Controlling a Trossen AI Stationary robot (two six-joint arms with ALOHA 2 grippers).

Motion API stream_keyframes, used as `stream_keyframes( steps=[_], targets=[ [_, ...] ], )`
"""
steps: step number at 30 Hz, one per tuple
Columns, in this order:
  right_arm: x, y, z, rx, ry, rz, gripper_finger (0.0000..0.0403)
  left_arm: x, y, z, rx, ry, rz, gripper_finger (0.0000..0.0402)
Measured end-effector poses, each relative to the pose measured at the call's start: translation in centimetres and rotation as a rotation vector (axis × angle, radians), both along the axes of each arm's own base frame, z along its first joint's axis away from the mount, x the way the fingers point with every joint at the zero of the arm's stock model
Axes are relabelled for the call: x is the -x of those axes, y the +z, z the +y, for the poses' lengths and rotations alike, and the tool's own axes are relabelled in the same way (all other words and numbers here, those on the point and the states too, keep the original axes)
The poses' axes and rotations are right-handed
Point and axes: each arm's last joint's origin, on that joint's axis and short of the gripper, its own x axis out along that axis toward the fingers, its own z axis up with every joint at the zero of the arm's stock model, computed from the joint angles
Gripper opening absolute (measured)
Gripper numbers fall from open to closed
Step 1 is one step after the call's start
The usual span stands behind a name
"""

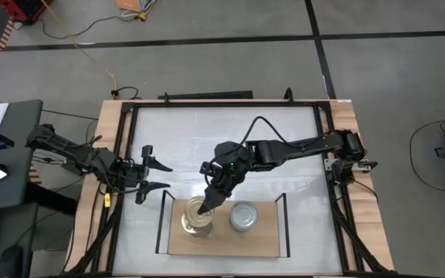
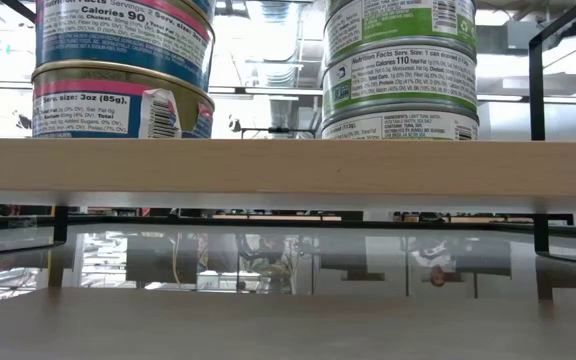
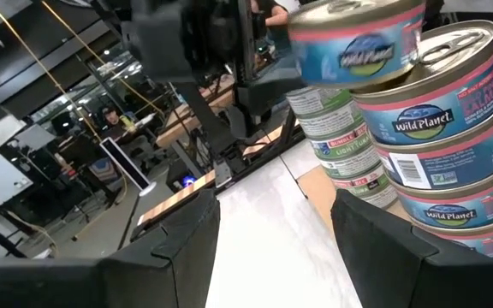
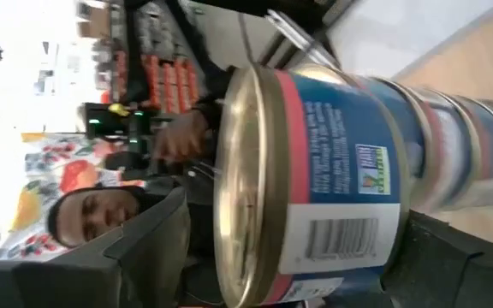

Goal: Stack canned seafood by type on shelf
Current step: Stack the blue tuna can on top of the blue tuna can on the shelf

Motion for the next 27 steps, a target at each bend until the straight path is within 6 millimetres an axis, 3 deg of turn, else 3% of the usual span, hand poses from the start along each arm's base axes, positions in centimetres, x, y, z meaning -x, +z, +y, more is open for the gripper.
stream_keyframes(
  steps=[9, 27],
  targets=[
    [-0.1, -0.3, -0.9, -0.012, -0.047, 0.054, 0.0353, 0.0, 0.0, 0.0, 0.004, 0.0, 0.0, 0.0215],
    [0.1, -0.3, 1.7, 0.019, -0.216, 0.072, 0.0353, 0.0, -0.1, 0.0, 0.008, 0.001, 0.006, 0.0215]
  ],
)
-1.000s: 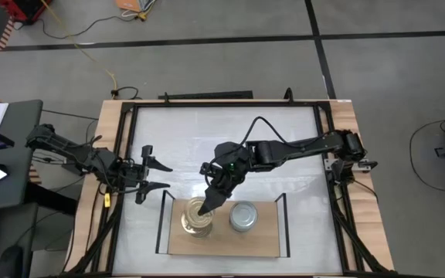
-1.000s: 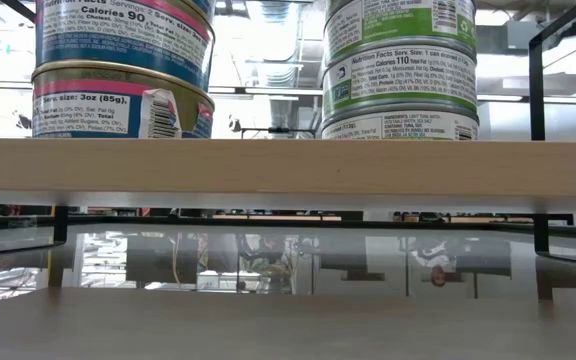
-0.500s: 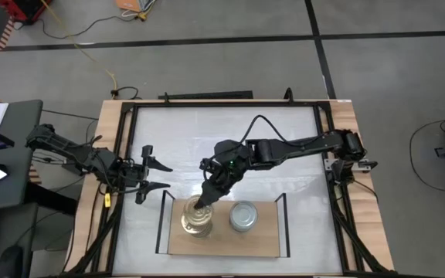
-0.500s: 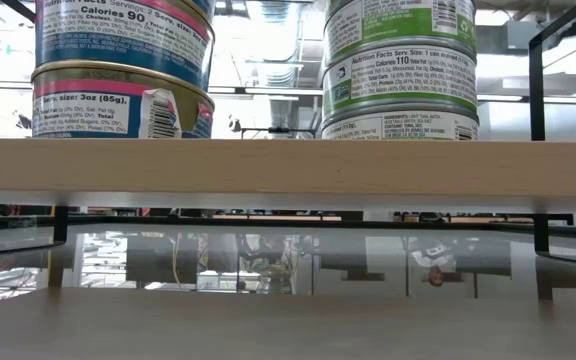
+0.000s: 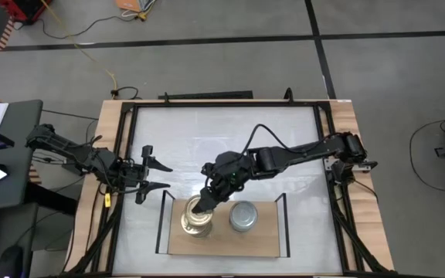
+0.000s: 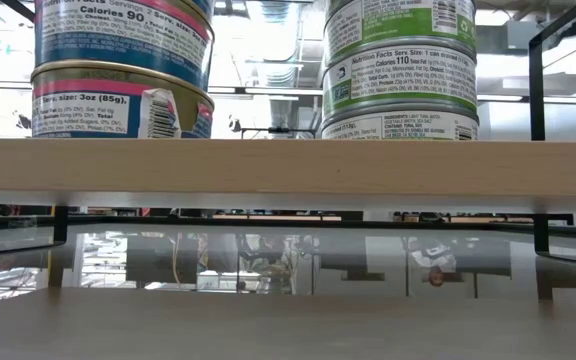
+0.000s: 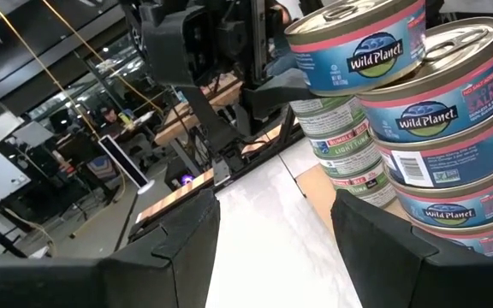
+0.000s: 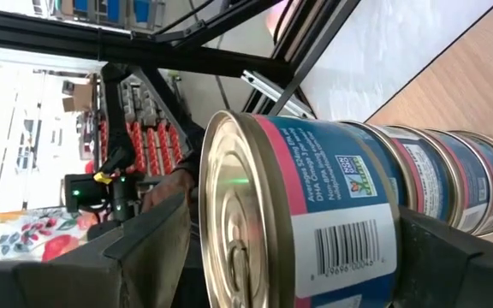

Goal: Stack canned seafood by type on shelf
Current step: Stack the blue tuna can on top of the blue tuna can on the shelf

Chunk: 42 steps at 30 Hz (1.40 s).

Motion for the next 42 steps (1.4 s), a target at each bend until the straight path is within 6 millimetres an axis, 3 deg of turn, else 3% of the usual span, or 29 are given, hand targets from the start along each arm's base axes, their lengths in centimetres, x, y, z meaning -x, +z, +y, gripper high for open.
stream_keyframes(
  steps=[16, 24, 31, 38, 42],
  targets=[
    [0.0, 0.0, 0.2, -0.01, -0.007, 0.005, 0.0352, 0.0, 0.2, -0.1, 0.008, -0.04, -0.018, 0.0215],
    [0.0, 0.0, 0.0, 0.057, 0.054, -0.047, 0.0352, 0.0, 1.4, -0.4, 0.137, -0.117, -0.127, 0.0215],
    [-0.2, 0.0, -0.7, 0.094, 0.058, -0.074, 0.0352, -1.0, 3.2, -1.9, 0.172, -0.145, -0.134, 0.0215],
    [-0.2, 0.0, -1.0, 0.132, 0.07, -0.099, 0.0352, -3.0, 6.2, -4.0, 0.176, -0.048, 0.018, 0.0215],
    [-0.2, 0.0, -0.9, 0.151, 0.081, -0.11, 0.0352, -4.0, 7.1, -5.6, 0.106, -0.098, 0.122, 0.0215]
  ],
)
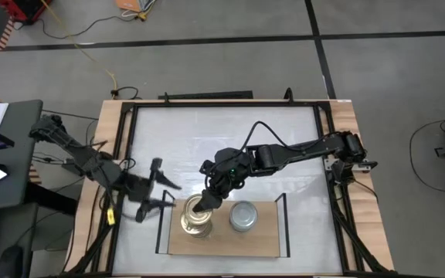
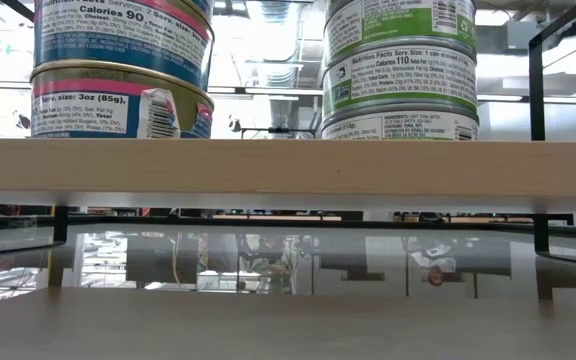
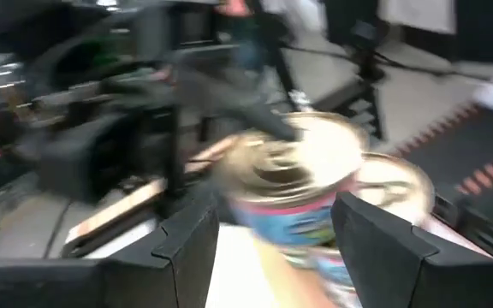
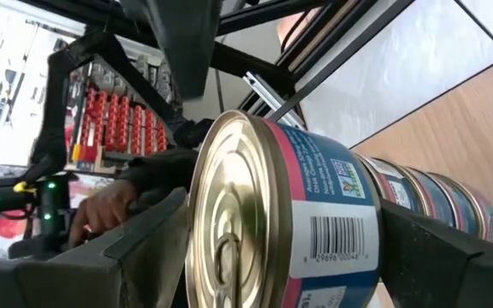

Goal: Stack canned seafood by type on shelf
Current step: Stack the blue tuna can on top of the blue tuna can on the shelf

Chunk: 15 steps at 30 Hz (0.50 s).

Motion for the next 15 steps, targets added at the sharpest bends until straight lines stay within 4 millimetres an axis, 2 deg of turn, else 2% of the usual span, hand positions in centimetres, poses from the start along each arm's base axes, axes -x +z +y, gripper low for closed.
stream_keyframes(
  steps=[9, 15],
  targets=[
    [0.0, 0.0, 0.1, 0.018, 0.01, -0.011, 0.0352, -1.0, 1.3, -2.9, -0.07, -0.159, 0.088, 0.0215],
    [0.0, 0.0, 0.1, 0.018, 0.01, -0.016, 0.0352, -2.5, 1.4, -4.1, -0.083, -0.159, 0.157, 0.0215]
  ],
)
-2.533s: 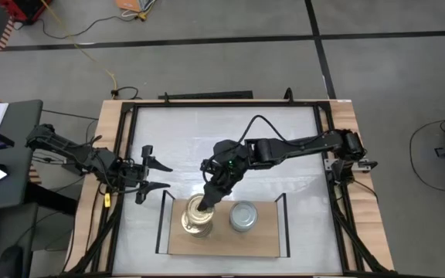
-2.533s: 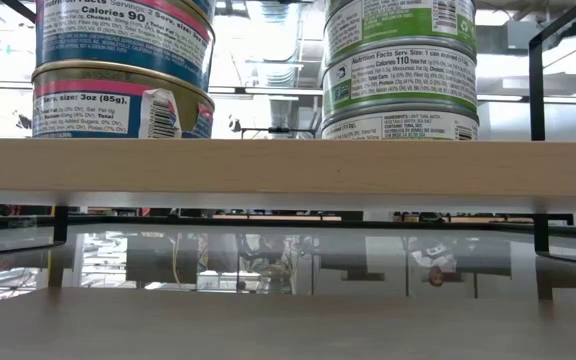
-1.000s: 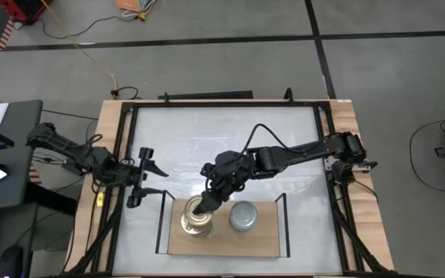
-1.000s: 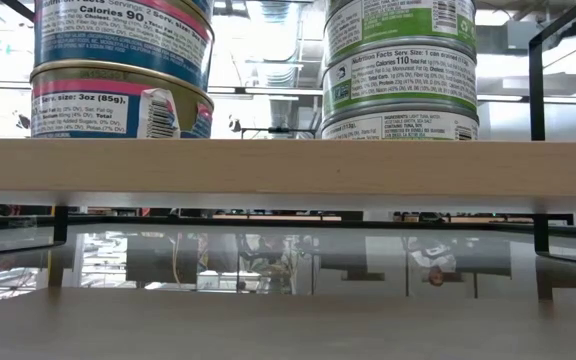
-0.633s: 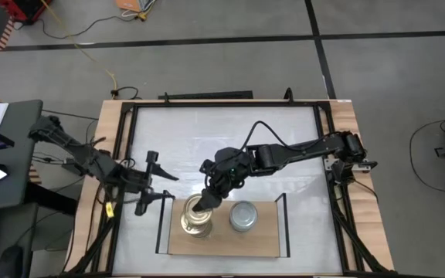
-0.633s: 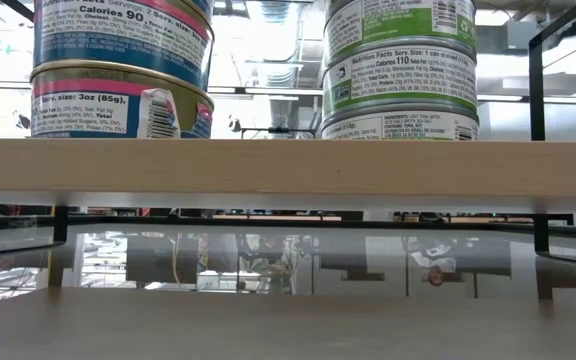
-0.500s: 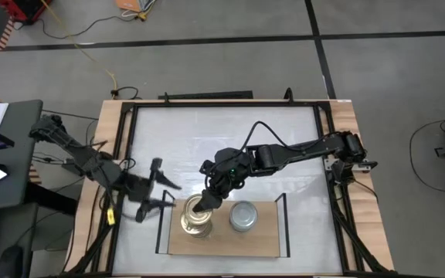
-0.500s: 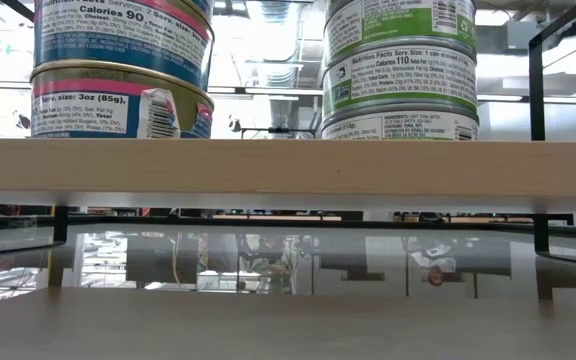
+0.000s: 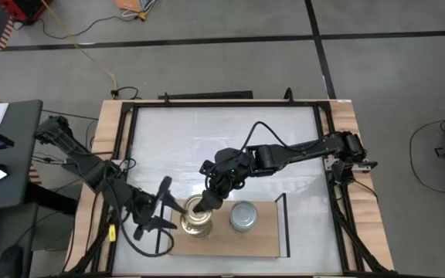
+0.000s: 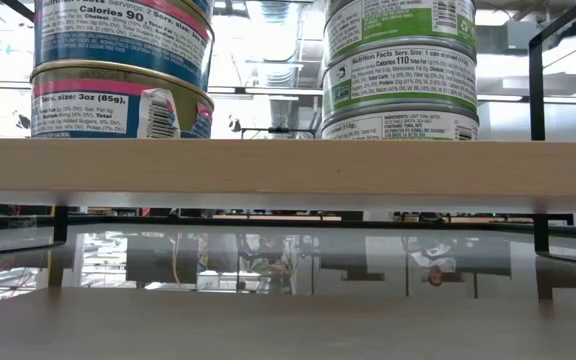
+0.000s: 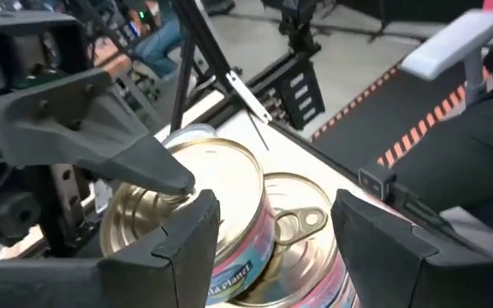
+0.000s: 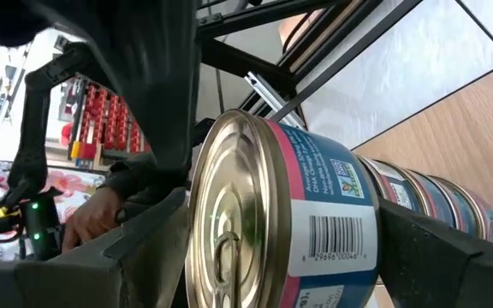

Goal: Stack canned seafood by type on shelf
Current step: Stack the blue tuna can on top of the blue tuna can on the shelf

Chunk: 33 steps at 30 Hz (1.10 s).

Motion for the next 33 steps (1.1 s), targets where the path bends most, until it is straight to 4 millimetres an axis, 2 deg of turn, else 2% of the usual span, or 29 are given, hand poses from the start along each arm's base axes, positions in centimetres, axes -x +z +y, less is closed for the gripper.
stream_keyframes(
  steps=[8, 18, 33],
  targets=[
    [0.0, 0.0, 0.2, 0.003, 0.005, -0.002, 0.0352, -1.5, 1.7, -1.1, -0.025, 0.008, 0.071, 0.0215],
    [0.3, 0.0, 1.5, 0.013, 0.018, -0.01, 0.0352, -3.8, 1.0, -2.5, -0.032, -0.021, 0.218, 0.0215],
    [0.3, 0.1, 1.6, 0.019, 0.014, -0.016, 0.0352, -2.1, 1.4, -3.1, 0.05, -0.053, 0.285, 0.0215]
  ],
)
